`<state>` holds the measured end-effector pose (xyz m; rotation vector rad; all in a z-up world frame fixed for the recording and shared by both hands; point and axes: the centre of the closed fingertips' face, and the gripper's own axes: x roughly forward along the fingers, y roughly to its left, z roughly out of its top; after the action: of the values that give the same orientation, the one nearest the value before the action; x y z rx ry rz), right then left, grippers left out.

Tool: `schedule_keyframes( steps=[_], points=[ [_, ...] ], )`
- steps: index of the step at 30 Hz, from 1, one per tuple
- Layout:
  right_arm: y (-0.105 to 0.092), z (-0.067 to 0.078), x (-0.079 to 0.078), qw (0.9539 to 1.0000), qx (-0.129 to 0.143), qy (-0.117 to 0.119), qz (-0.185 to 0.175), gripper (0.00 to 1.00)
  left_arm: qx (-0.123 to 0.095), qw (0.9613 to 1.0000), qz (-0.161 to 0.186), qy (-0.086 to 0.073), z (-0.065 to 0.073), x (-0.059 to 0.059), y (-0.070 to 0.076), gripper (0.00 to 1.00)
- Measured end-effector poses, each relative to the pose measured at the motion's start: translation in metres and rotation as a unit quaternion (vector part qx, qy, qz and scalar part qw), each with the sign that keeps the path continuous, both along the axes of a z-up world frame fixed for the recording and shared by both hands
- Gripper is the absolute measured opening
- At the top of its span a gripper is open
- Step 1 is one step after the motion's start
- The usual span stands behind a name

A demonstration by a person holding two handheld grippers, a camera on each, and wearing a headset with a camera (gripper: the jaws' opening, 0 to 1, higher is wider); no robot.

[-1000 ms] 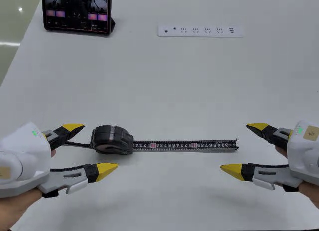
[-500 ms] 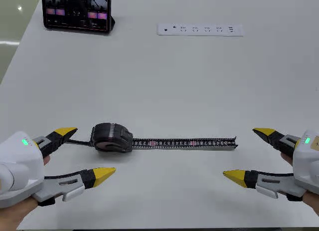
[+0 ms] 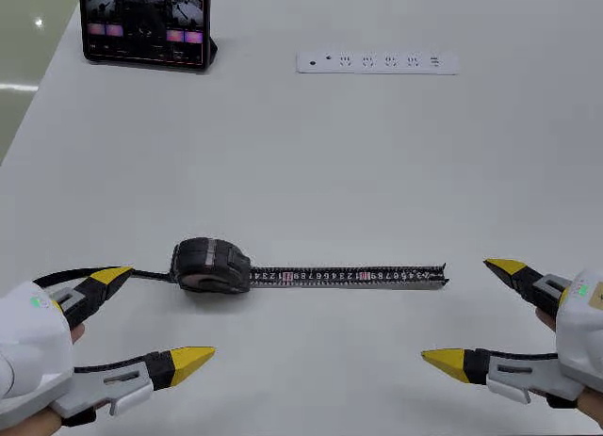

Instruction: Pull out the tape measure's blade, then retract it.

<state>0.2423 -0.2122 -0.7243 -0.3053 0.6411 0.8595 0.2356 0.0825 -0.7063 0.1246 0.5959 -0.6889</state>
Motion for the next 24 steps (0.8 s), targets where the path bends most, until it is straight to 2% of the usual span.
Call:
schedule_keyframes(
  steps=[9, 17, 24],
  points=[
    [-0.003, -0.003, -0.012, 0.9999, -0.003, 0.013, 0.002, 0.91, -0.003, 1.0, -0.002, 0.008, -0.001, -0.008, -0.003, 0.86],
    [0.0, 0.0, -0.012, 0.9999, 0.003, 0.012, 0.003, 0.98, -0.009, 0.9999, -0.002, 0.013, -0.001, -0.01, -0.005, 0.91],
    [0.0, -0.003, -0.016, 0.9998, -0.001, 0.019, 0.008, 0.99, -0.013, 0.9998, -0.002, 0.016, -0.001, -0.01, -0.006, 0.97]
  ],
)
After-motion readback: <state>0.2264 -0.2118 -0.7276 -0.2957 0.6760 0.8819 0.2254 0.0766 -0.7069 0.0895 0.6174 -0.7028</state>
